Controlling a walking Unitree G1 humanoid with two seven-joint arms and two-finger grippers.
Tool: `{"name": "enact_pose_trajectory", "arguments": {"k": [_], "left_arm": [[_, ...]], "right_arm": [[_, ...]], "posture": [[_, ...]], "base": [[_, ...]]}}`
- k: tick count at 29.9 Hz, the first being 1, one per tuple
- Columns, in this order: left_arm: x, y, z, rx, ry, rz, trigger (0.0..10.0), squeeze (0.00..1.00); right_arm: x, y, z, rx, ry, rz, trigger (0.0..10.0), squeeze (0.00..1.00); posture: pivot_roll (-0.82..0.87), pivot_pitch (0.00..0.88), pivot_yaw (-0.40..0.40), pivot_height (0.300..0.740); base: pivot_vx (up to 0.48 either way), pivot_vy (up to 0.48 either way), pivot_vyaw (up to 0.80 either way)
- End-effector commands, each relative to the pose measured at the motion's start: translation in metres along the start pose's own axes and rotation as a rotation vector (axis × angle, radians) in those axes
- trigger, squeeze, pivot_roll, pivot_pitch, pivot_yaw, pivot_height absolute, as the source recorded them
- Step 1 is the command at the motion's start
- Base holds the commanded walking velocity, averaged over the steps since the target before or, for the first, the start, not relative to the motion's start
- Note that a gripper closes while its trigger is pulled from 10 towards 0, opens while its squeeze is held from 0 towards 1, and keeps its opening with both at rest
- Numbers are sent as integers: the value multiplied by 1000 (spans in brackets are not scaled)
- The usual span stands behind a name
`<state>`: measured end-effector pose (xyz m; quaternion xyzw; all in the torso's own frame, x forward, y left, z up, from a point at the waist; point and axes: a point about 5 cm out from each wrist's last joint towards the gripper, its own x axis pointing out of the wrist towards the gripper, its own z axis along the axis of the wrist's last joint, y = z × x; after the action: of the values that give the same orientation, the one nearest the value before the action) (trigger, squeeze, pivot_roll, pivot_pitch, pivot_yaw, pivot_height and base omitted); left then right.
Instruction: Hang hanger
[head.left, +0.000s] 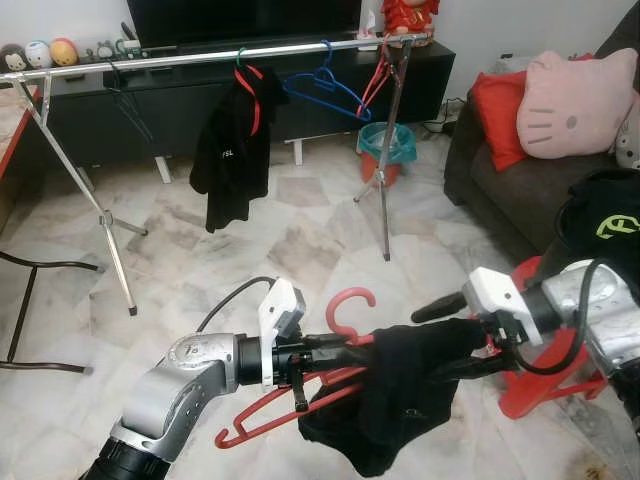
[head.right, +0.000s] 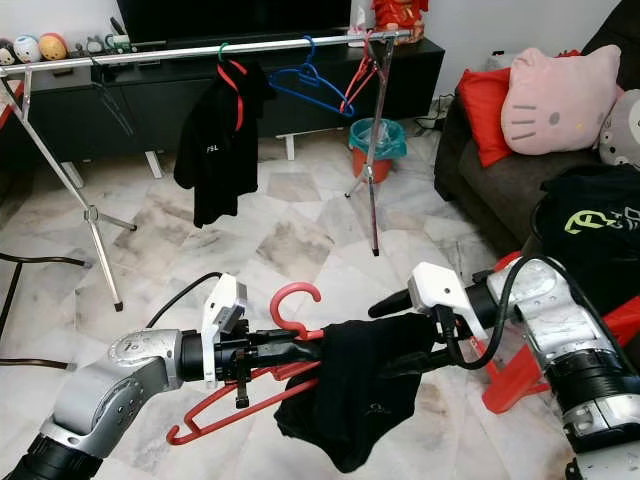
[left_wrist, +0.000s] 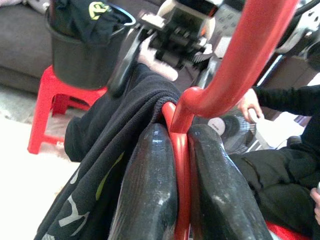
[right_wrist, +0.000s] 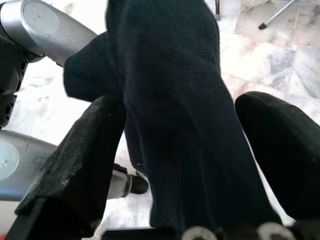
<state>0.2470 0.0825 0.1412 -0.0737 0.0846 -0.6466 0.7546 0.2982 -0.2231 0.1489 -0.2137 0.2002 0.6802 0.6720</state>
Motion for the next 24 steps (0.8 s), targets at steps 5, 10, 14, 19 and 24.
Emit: {"name": "enact_pose_trajectory", "arguments": {"k": [5, 10, 14, 19, 24], "left_arm": [[7, -7, 14, 51, -27, -59, 10000, 0], [8, -9, 14, 49, -26, -62, 10000, 0], [8, -10, 12, 43, -21, -69, 10000, 0], [10, -11, 10, 41, -12, -75, 10000, 0], [11, -12, 7, 40, 3, -74, 10000, 0]], "right_arm": [[5, 0, -3, 3, -9, 29, 0, 0], [4, -1, -4, 10, -14, 28, 0, 0], [3, -2, -4, 8, -17, 21, 0, 0], [3, -3, -3, 8, -24, 19, 0, 0], [5, -3, -2, 3, -36, 26, 0, 0]], "posture": [[-77, 33, -54, 740], [-76, 33, -56, 740], [-81, 35, -57, 740], [-83, 36, -57, 740], [-80, 40, -59, 740]], "base": [[0, 0, 0], [0, 0, 0], [0, 0, 0], [0, 0, 0], [0, 0, 0]]}}
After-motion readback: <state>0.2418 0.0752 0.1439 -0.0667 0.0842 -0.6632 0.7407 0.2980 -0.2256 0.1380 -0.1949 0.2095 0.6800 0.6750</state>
